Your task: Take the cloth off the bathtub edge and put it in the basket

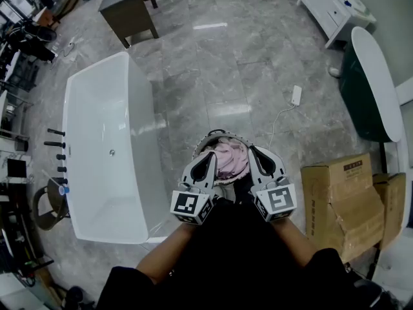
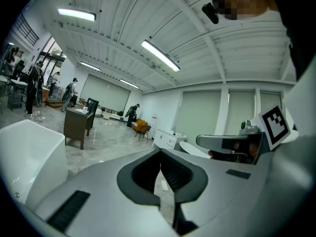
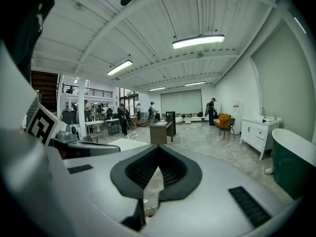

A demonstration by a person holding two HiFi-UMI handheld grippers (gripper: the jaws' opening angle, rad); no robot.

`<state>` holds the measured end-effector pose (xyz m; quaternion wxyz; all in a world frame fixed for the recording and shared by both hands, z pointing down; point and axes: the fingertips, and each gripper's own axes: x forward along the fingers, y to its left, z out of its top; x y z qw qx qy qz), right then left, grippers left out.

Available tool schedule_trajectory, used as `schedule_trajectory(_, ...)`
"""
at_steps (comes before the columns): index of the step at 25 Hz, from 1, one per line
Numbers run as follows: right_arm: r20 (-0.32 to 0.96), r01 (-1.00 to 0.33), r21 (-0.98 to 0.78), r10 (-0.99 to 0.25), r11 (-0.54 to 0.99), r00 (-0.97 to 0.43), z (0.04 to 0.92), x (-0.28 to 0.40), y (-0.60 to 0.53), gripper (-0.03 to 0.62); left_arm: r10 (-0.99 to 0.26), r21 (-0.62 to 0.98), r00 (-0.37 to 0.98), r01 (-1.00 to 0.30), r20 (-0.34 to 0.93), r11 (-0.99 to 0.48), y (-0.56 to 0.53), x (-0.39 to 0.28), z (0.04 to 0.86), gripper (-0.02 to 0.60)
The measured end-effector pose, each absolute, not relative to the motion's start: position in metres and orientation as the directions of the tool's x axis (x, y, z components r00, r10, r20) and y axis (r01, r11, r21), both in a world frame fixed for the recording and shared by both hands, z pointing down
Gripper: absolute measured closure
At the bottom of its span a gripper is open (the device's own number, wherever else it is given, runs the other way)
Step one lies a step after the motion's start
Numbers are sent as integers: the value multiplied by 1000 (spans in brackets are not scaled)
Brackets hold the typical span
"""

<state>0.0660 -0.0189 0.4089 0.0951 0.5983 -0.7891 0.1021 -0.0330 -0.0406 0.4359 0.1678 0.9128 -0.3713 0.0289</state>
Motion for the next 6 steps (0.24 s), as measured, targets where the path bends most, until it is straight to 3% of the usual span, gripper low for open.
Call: schedule_trajectory(6,267,-968,-51,-931,246,-250,411,74,-22,565,-668,281,721,-690,185,-667,-44,-27,441,566)
